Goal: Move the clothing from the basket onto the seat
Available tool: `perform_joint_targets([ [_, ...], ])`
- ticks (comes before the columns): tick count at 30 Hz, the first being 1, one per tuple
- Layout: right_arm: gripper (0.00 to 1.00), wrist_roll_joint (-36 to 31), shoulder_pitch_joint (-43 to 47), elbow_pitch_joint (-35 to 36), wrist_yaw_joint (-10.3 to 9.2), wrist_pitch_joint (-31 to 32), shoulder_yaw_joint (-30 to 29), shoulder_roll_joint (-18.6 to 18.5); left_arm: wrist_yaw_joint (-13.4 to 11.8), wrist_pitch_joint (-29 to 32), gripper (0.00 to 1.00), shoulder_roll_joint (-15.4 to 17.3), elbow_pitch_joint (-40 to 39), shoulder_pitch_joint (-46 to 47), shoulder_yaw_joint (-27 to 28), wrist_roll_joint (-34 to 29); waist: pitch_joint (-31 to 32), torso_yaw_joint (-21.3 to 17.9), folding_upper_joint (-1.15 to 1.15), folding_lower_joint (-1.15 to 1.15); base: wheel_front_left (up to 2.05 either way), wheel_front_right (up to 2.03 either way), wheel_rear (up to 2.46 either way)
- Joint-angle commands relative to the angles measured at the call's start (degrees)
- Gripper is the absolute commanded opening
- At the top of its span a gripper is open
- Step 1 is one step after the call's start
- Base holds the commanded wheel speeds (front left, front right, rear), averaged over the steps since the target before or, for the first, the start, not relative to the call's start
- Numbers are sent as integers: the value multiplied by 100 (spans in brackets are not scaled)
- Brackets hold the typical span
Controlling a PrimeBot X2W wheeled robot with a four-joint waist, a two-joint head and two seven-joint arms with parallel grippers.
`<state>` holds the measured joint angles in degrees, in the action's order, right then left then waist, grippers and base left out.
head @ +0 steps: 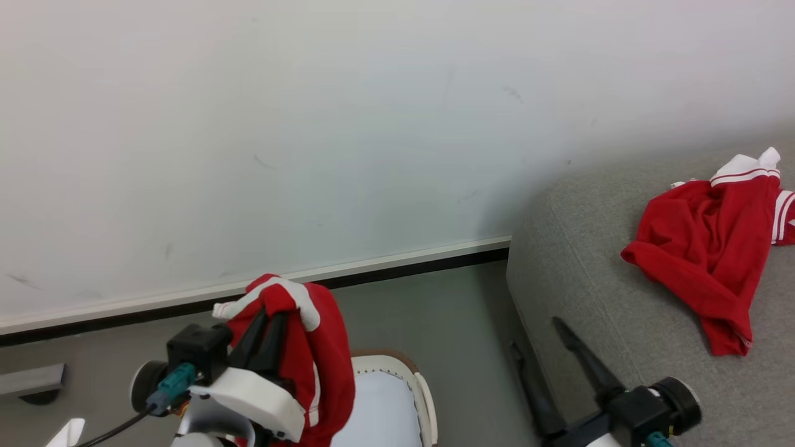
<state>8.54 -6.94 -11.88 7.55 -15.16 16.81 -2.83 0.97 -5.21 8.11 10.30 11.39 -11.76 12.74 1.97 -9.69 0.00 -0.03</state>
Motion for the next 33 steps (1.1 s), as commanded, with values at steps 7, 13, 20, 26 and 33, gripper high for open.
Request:
perform_joint_targets([
  [7, 100, 213, -646, -3, -12, 1, 1493, -219, 70, 599, 0, -6, -1392, -366, -268, 168, -5, 157, 0, 3, 0, 0, 0],
  [13, 100, 418, -1176, -183, -12, 1, 2318, -308, 158, 874, 0, -116, -1867, -335, -620, 200, -37, 233, 0, 3, 0, 0, 0],
  [20, 100, 451, -1541, -838, -13, 1, 2516, -153, 355, 1063, 0, -240, -2098, -277, -1194, 296, -40, 280, 0, 3, 0, 0, 0],
  [26, 33, 427, -1585, -1489, -12, 2, 2293, -21, 435, 1172, 0, -296, -2266, -341, -1542, 431, -29, 347, 0, 3, 0, 0, 0],
  [33, 0, 832, -1478, -1354, -13, 1, 2106, -12, 379, 1179, 0, -245, -2304, -426, -1568, 440, -20, 375, 0, 3, 0, 0, 0],
])
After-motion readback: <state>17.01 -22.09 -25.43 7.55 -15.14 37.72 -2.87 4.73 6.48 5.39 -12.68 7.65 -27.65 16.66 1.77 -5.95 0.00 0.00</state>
